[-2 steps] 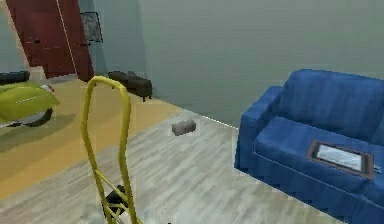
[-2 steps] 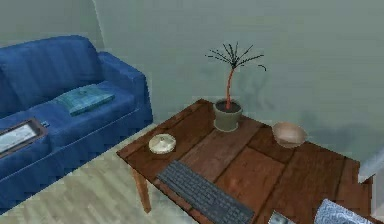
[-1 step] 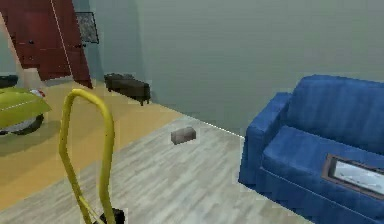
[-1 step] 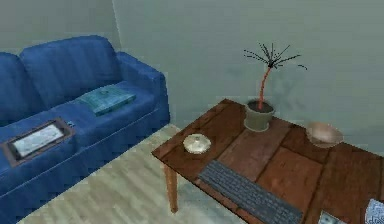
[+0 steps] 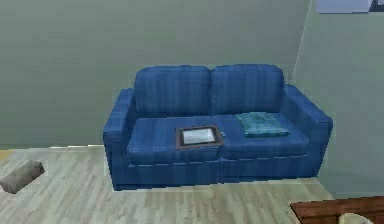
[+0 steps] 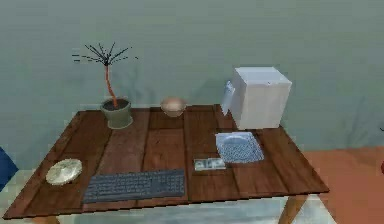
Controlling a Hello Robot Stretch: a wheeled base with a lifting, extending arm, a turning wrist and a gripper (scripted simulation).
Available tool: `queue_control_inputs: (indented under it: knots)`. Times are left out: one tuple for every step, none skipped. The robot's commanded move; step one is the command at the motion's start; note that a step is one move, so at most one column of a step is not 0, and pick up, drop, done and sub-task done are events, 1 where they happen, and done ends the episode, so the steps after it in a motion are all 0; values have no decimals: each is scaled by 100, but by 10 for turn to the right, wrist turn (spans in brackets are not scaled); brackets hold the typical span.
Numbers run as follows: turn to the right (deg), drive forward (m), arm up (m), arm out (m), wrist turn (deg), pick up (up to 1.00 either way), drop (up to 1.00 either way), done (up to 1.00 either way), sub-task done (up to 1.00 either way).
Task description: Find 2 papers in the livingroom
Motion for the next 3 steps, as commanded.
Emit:
queue_control_inputs:
  knots:
    - [450,0,0,0,0,0,0,0,0]
    - [450,0,0,0,0,0,0,0,0]
    - [120,0,0,0,0,0,0,0,0]
